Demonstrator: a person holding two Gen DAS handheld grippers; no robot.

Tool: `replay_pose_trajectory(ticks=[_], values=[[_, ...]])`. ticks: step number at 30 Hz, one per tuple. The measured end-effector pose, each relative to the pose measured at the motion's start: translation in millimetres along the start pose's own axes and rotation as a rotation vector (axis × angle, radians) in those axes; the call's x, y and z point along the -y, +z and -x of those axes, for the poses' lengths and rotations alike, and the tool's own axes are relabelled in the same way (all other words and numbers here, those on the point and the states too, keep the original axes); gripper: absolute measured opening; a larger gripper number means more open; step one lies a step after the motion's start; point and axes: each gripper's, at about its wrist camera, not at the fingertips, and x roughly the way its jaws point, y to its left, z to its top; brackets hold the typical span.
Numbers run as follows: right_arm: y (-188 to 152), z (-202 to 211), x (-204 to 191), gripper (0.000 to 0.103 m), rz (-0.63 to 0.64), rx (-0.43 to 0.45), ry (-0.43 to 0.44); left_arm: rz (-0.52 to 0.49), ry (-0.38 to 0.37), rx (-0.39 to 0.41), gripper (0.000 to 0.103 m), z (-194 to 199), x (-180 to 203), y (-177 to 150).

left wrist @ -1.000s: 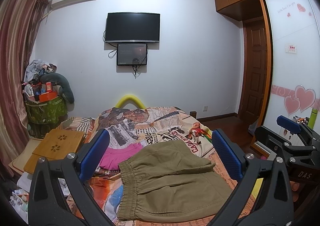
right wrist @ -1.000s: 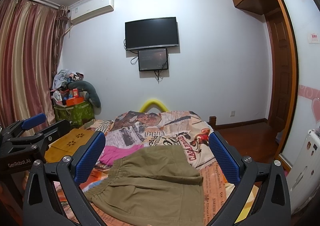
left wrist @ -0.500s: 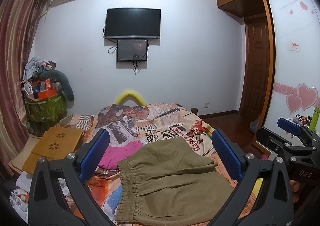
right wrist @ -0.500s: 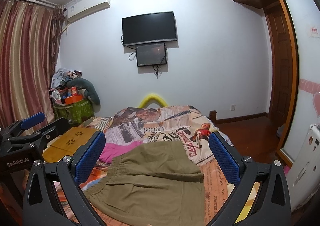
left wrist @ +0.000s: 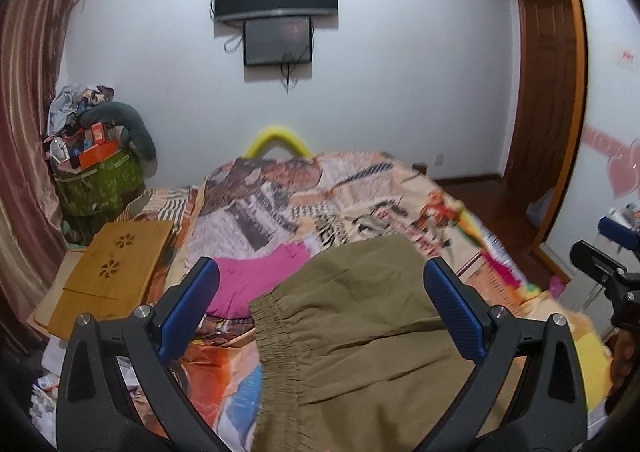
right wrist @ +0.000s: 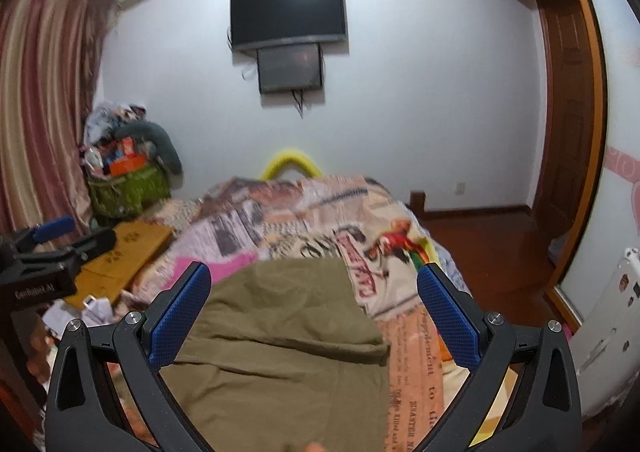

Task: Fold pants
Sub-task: 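Lower both tools toward the khaki pants, right tool to a leg hem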

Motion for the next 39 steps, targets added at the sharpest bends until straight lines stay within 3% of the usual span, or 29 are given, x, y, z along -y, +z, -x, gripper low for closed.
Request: replay_pose_trajectory(ticks=[4, 12, 24, 30, 34, 37, 39], values=[[-12.6, -33.6, 17.7, 0.102, 0.011, -0.104, -0.044, -0.011, 0.030, -0.083, 0.103, -43.7, -11.0, -4.1], [-40.5, -81.6, 64.2, 0.102, -0.066, -0.283, -0.031, -0.042, 0.067, -0.290, 0.103, -127.9, -39.1, -30.4], [-93.8, -141.6, 97.0, 0.102, -0.142, -0.520, 0.016, -0.044, 0.063, -0.571, 0.103, -201.7, -62.4, -99.0], [-105.8, -165.8, 96.5, 0.089, -0.118, -0.564, 0.049, -0.054, 0.039, -0.648, 0.103, -222.9, -63.6, -117.6], [-107.6, -180.6, 95.8, 0.078, -0.110, -0.571, 0.065, -0.071, 0.026, -0.667, 0.103, -228.7, -61.7, -123.9], [-109.4, -190.8, 95.1, 0.076, -0.109, -0.567, 0.078, -0.067, 0.016, -0.680, 0.103, -233.6, -61.3, -129.0], [-110.3, -197.1, 94.7, 0.068, -0.106, -0.570, 0.094, -0.060, 0.010, -0.684, 0.103, -235.5, -62.0, -131.6]])
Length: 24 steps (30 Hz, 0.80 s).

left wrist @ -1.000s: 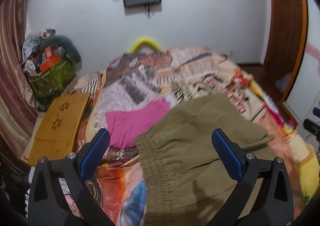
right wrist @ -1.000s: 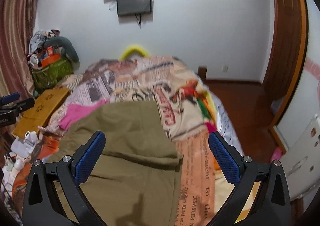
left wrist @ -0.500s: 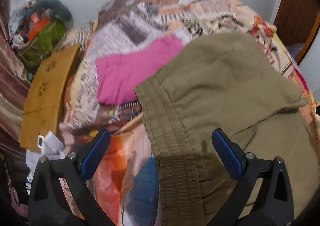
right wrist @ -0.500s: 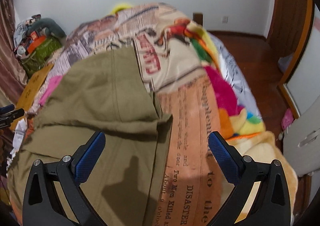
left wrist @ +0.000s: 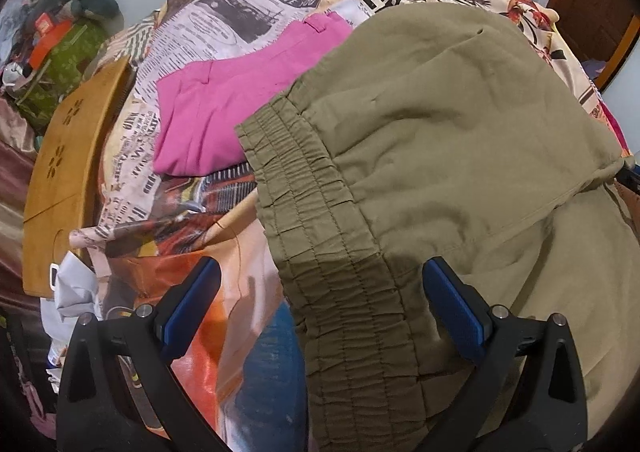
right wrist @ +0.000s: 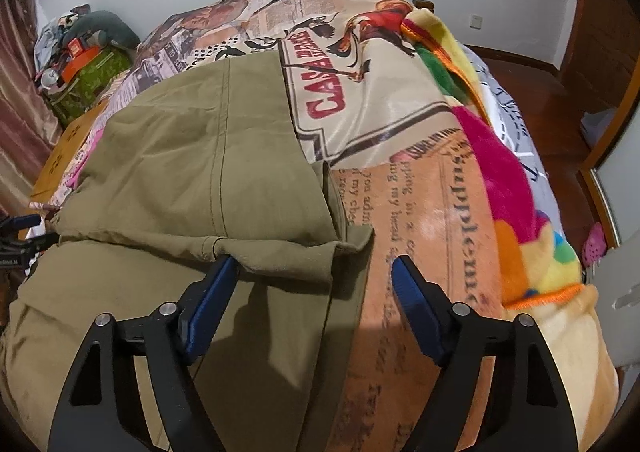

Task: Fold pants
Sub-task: 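Lower both tools toward the khaki pants, right tool to a leg hem, then grasp the pants leg hem with the right tool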

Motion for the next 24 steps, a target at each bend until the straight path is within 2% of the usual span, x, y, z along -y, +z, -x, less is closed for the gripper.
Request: replay_pose_trajectory(ticks=[2, 7, 9, 11, 14, 17, 20, 24], values=[[2.3, -5.7, -1.4, 0.059, 0.007, -0.010, 0.016, 0.006, -0.006, 0.001, 0.103, -1.8, -0.2, -0.2], [6.0, -17.7, -2.4, 0.056, 0.011, -0.009, 0.015, 0.032, -0.022, -0.005, 0.103, -8.1, -3.1, -1.5], [5.7, -26.3, -0.4, 0.045, -0.003, -0.037, 0.016, 0.037, -0.014, -0.001, 0.103, -9.7, -2.5, -1.8], [3.2, -35.6, 0.7, 0.027, -0.010, -0.072, 0.014, 0.030, 0.012, 0.011, 0.103, -9.5, -0.5, -2.2], [0.9, -40.3, 5.1, 0.020, -0.038, -0.083, 0.042, 0.022, 0.042, 0.027, 0.103, -8.7, 1.8, -3.5], [0.5, -39.5, 9.0, 0.009, -0.054, -0.080, 0.031, 0.026, 0.060, 0.034, 0.103, -8.6, 0.2, -3.7], [-0.8, -38.3, 12.1, 0.009, -0.075, -0.080, 0.047, 0.042, 0.054, 0.028, 0.103, -10.5, -3.9, -4.0], [-4.7, -27.0, 6.5, 0.009, -0.029, -0.081, -0.013, 0.051, 0.050, 0.019, 0.103, -5.9, -6.1, -6.1]])
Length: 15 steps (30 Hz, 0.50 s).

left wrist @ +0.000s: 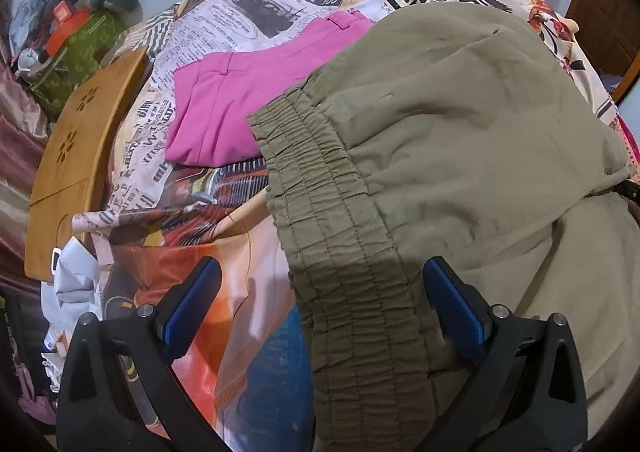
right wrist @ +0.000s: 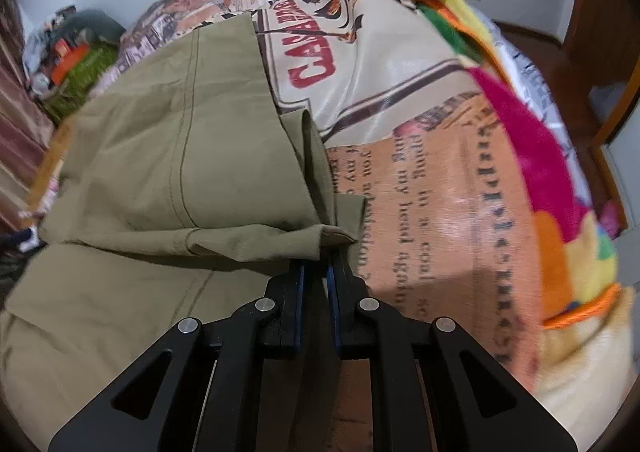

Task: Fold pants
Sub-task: 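Grasp the pants leg hem with the right tool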

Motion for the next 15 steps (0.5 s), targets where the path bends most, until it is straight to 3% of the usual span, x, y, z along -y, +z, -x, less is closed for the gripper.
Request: replay_pose_trajectory(ticks=[3, 6, 8, 15], values=[[-0.7, 11.1, -0.9, 0.012, 0.021, 0.000, 0.004, -0.001, -0.029, 0.003, 0.103, 10.8, -3.6, -1.7], [-1.2, 28.2, 1.0, 0.027, 0.026, 0.034, 0.011, 0.015, -0.050, 0.030, 0.103, 24.1, -9.1, -1.5], [0.2, 40.8, 2.3, 0.043, 0.015, 0.070, 0.019, 0.023, -0.041, 0.051, 0.103, 31.1, -13.7, 1.4], [20.6, 55.0, -7.0, 0.052, 0.027, 0.131, 0.040, 0.039, -0.027, 0.035, 0.103, 23.1, -20.2, 22.4]])
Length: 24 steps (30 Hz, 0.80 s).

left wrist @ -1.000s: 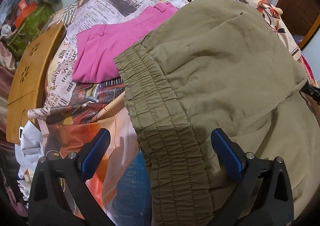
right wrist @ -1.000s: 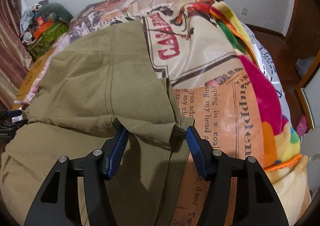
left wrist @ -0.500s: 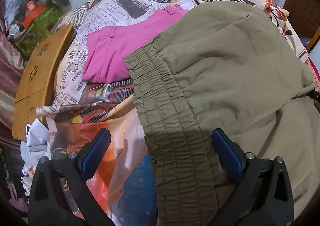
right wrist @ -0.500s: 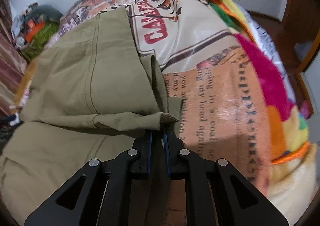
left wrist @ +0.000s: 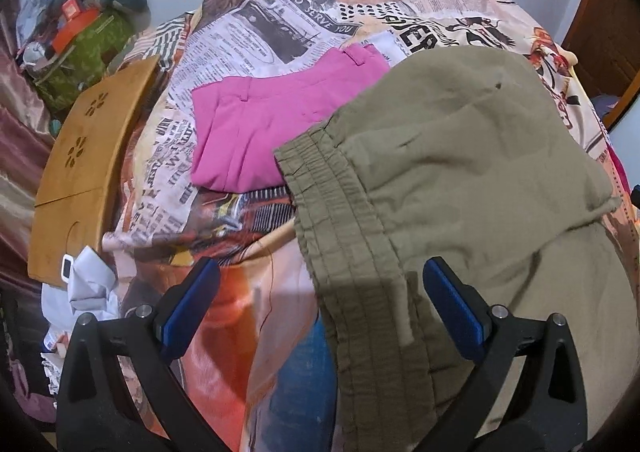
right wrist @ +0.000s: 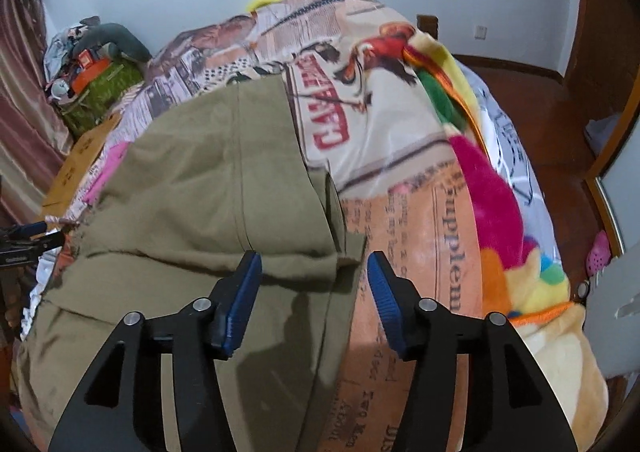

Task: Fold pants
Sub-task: 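Grasp the pants leg hem with the right tool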

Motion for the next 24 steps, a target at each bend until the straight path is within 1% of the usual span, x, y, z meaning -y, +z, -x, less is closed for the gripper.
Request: replay_pose_trajectory(ticks=[3, 6, 7, 11, 15, 16, 18, 19, 20, 21, 22, 24], values=[[9.3, -9.9, -2.9, 0.052, 0.001, -0.004, 0.002, -0.008, -0.008, -0.033, 0.103, -10.6, 3.1, 7.6], [12.9, -24.4, -0.6, 0.052, -0.007, -0.040, 0.018, -0.014, -0.026, -0.065, 0.103, -20.1, 6.3, 10.6], [14.4, -34.5, 0.7, 0.052, -0.014, -0.069, 0.028, -0.019, -0.024, -0.072, 0.103, -23.7, 7.2, 11.2], [9.9, -54.5, 1.2, 0.052, -0.037, -0.128, 0.059, -0.037, -0.024, -0.103, 0.103, -36.1, 9.7, 8.8], [6.6, -65.7, -0.9, 0.051, -0.063, -0.160, 0.102, -0.039, -0.049, -0.122, 0.103, -45.3, 12.3, 5.9], [6.1, -65.6, -3.2, 0.049, -0.058, -0.150, 0.098, -0.045, -0.051, -0.124, 0.103, -47.3, 14.6, 5.7], [4.9, -65.3, -6.6, 0.042, -0.041, -0.137, 0.091, -0.055, -0.050, -0.124, 0.103, -49.4, 19.4, 5.2], [4.0, -67.0, -9.3, 0.028, -0.023, -0.142, 0.088, -0.068, -0.050, -0.122, 0.103, -50.3, 23.2, 5.5], [3.2, -68.2, -10.8, 0.023, -0.010, -0.144, 0.071, -0.077, -0.046, -0.119, 0.103, -51.1, 25.8, 6.2], [2.7, -68.9, -12.3, 0.022, 0.007, -0.144, 0.061, -0.089, -0.037, -0.114, 0.103, -51.0, 29.4, 6.8], [1.9, -67.1, -15.1, 0.017, 0.040, -0.133, 0.047, -0.100, -0.028, -0.109, 0.103, -50.3, 32.6, 7.0], [0.2, -62.2, -16.7, 0.016, 0.061, -0.110, 0.030, -0.131, -0.002, -0.089, 0.103, -47.9, 39.5, 7.9]])
